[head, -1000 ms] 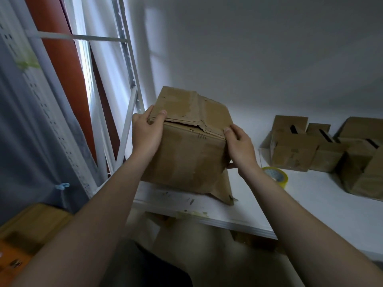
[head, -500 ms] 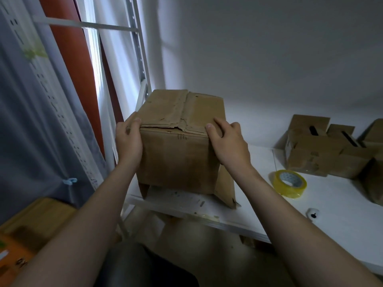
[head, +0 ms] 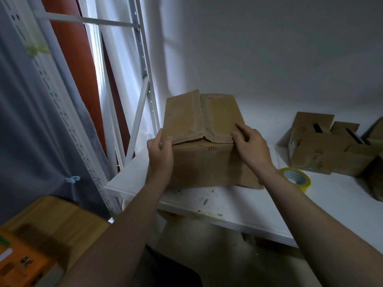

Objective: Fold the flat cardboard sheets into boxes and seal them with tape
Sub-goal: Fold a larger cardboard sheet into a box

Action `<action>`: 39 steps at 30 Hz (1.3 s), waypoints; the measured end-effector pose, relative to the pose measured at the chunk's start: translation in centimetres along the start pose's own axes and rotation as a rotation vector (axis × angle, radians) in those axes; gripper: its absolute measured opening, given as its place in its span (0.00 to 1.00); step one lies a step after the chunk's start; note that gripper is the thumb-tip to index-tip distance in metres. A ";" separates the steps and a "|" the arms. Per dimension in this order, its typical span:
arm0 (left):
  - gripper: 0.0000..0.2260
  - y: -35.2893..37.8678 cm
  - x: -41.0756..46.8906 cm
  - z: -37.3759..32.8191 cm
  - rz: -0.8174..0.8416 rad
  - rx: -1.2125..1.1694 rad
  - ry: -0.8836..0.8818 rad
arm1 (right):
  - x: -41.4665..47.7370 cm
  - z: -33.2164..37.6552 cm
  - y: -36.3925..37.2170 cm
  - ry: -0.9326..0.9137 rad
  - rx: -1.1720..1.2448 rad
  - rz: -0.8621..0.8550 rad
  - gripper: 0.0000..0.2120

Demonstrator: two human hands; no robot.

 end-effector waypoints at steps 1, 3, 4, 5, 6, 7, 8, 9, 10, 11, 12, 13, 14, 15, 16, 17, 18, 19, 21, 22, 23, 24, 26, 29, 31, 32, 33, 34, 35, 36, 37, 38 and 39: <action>0.22 0.2 0.2 0.5 0.017 0.048 -0.014 | 0.1 -1.1 0.7 0.024 0.039 0.032 0.22; 0.26 0.6 0.3 1.4 0.051 0.150 -0.036 | 0.3 -2.6 2.1 0.054 0.068 0.096 0.22; 0.26 0.7 0.1 2.0 0.063 0.201 -0.054 | 0.6 -3.0 2.7 0.055 0.045 0.126 0.22; 0.25 0.6 -0.1 2.6 0.062 0.246 -0.079 | 0.9 -3.2 3.3 0.042 0.000 0.154 0.21; 0.24 0.4 -0.2 3.0 0.045 0.284 -0.101 | 1.4 -3.4 4.0 0.022 -0.041 0.181 0.20; 0.24 0.1 0.0 3.4 0.032 0.298 -0.109 | 2.1 -3.4 4.5 0.006 -0.076 0.207 0.20; 0.25 0.0 0.2 3.4 0.038 0.296 -0.114 | 2.9 -3.4 4.8 -0.001 -0.108 0.234 0.19; 0.27 0.0 0.6 3.3 0.068 0.285 -0.124 | 3.8 -3.3 4.9 0.001 -0.147 0.263 0.19; 0.30 0.3 1.1 3.0 0.130 0.280 -0.130 | 4.7 -3.4 4.9 0.006 -0.186 0.288 0.19; 0.33 0.8 1.5 2.7 0.203 0.283 -0.131 | 5.5 -3.3 4.6 0.016 -0.231 0.310 0.20; 0.34 1.5 1.6 2.4 0.279 0.298 -0.144 | 6.2 -3.4 4.4 0.030 -0.283 0.338 0.21; 0.33 2.3 1.7 2.4 0.349 0.315 -0.155 | 6.4 -3.2 4.2 0.040 -0.347 0.373 0.21; 0.31 3.1 1.4 2.2 0.405 0.326 -0.172 | 6.3 -3.1 4.0 0.050 -0.419 0.411 0.21; 0.29 3.9 1.1 2.1 0.436 0.344 -0.190 | 5.8 -2.6 3.7 0.066 -0.488 0.435 0.26; 0.28 4.6 1.1 1.8 0.451 0.395 -0.188 | 5.2 -2.1 3.7 0.087 -0.548 0.442 0.34; 0.27 5.1 1.6 1.5 0.453 0.478 -0.154 | 4.2 -1.0 3.6 0.088 -0.608 0.448 0.42; 0.26 5.4 2.4 1.0 0.447 0.596 -0.098 | 3.4 0.1 4.1 0.052 -0.645 0.459 0.48; 0.27 5.5 3.5 0.3 0.424 0.736 -0.021 | 2.3 1.5 4.9 -0.003 -0.680 0.501 0.53; 0.32 5.5 5.7 -0.8 0.360 0.917 0.110 | -0.1 3.2 6.5 -0.036 -0.711 0.588 0.56; 0.34 5.4 6.6 -0.7 0.350 0.936 0.118 | -0.8 3.3 7.2 -0.020 -0.709 0.611 0.57; 0.36 5.5 7.4 -0.4 0.360 0.931 0.103 | -1.3 3.5 7.4 -0.002 -0.699 0.617 0.59; 0.38 5.6 8.1 0.1 0.387 0.919 0.071 | -1.6 3.3 7.6 0.018 -0.683 0.621 0.61; 0.44 5.9 9.3 0.8 0.433 0.896 0.020 | -1.5 2.9 7.9 0.024 -0.639 0.632 0.63; 0.49 6.1 11.1 1.5 0.503 0.856 -0.002 | -1.0 2.3 8.0 0.022 -0.617 0.633 0.64; 0.45 6.2 11.1 1.7 0.549 0.784 -0.050 | -1.0 2.0 8.2 0.018 -0.611 0.642 0.64; 0.41 6.3 10.7 1.7 0.556 0.769 -0.061 | -1.1 1.9 8.0 0.016 -0.604 0.649 0.63; 0.38 6.3 10.4 1.7 0.549 0.779 -0.052 | -1.1 1.8 7.7 0.014 -0.591 0.657 0.63; 0.36 6.2 10.1 1.8 0.539 0.815 -0.040 | -1.1 1.7 7.3 0.015 -0.568 0.667 0.62; 0.36 6.1 9.7 1.7 0.527 0.857 -0.025 | -1.1 1.5 6.8 0.013 -0.542 0.682 0.59; 0.36 6.0 9.3 1.6 0.513 0.895 -0.010 | -1.3 1.5 6.1 0.013 -0.521 0.695 0.56; 0.36 5.7 8.8 1.3 0.499 0.925 0.004 | -1.4 1.3 5.5 0.011 -0.515 0.704 0.52; 0.35 5.5 8.1 0.8 0.485 0.949 0.019 | -1.6 1.1 4.8 0.009 -0.532 0.703 0.49; 0.35 5.4 7.3 0.4 0.472 0.976 0.034 | -1.8 0.9 4.3 0.005 -0.573 0.696 0.46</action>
Point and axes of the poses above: each hand's wrist, its own x-axis towards the middle knuckle, its own y-axis out of the palm, z = x × y, the point moved 8 cm from there along x, towards the middle knuckle, and after that the axes turned 1 degree about -x, right-handed, at the moved point
